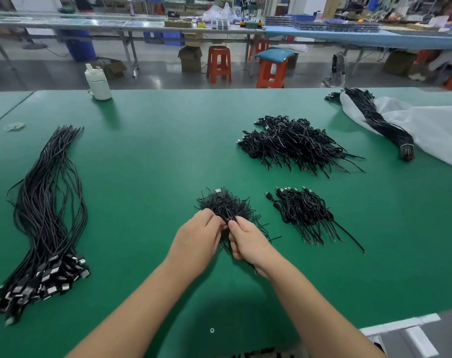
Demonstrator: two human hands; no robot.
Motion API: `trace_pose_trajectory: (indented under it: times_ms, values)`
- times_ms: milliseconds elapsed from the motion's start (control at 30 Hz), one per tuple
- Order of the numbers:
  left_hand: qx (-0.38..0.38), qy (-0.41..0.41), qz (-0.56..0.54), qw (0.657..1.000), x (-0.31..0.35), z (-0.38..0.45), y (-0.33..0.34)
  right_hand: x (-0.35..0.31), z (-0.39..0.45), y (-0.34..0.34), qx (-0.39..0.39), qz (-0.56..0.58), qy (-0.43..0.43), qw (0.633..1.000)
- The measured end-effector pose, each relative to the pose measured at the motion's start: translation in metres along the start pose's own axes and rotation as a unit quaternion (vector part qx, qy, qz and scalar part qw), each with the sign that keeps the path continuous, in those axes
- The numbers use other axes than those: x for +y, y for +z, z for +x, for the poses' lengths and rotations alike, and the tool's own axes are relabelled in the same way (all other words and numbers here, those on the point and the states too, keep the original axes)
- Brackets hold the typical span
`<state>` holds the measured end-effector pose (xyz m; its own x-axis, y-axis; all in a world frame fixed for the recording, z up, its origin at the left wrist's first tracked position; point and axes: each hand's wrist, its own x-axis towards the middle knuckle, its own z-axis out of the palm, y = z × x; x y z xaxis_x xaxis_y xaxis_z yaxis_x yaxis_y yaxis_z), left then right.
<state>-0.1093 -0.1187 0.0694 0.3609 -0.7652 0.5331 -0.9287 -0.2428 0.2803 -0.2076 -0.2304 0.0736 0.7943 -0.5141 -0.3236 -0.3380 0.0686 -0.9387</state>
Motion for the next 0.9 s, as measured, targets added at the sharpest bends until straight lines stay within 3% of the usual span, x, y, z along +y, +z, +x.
trace_pose_trajectory:
  times_ms: [100, 200, 300, 433, 500, 667, 900]
  values:
    - [0.036, 0.169, 0.069, 0.982, -0.006, 0.008, -0.011, -0.003, -0.002, -0.004, -0.055, 0.01, 0.018, 0.998]
    - [-0.047, 0.233, 0.065, 0.969, -0.009, 0.018, -0.022, -0.004, -0.005, -0.007, -0.106, 0.011, 0.031, 0.994]
    - [-0.135, 0.149, 0.009, 0.979, -0.011, 0.021, -0.027, -0.003, -0.005, -0.008, -0.114, 0.004, 0.037, 0.993]
    - [-0.126, 0.015, -0.082, 0.989, -0.005, 0.021, -0.027, -0.003, -0.003, -0.008, -0.086, -0.05, 0.011, 0.995]
    - [-0.114, -0.054, -0.129, 0.984, -0.001, 0.021, -0.026, -0.004, -0.004, -0.008, -0.061, -0.153, -0.025, 0.986]
    - [-0.159, -0.189, -0.181, 0.952, 0.001, 0.021, -0.023, -0.004, -0.01, -0.012, -0.045, -0.443, -0.159, 0.881]
    - [-0.189, -0.271, -0.177, 0.927, 0.0, 0.023, -0.018, -0.005, -0.012, -0.014, -0.025, -0.547, -0.224, 0.806]
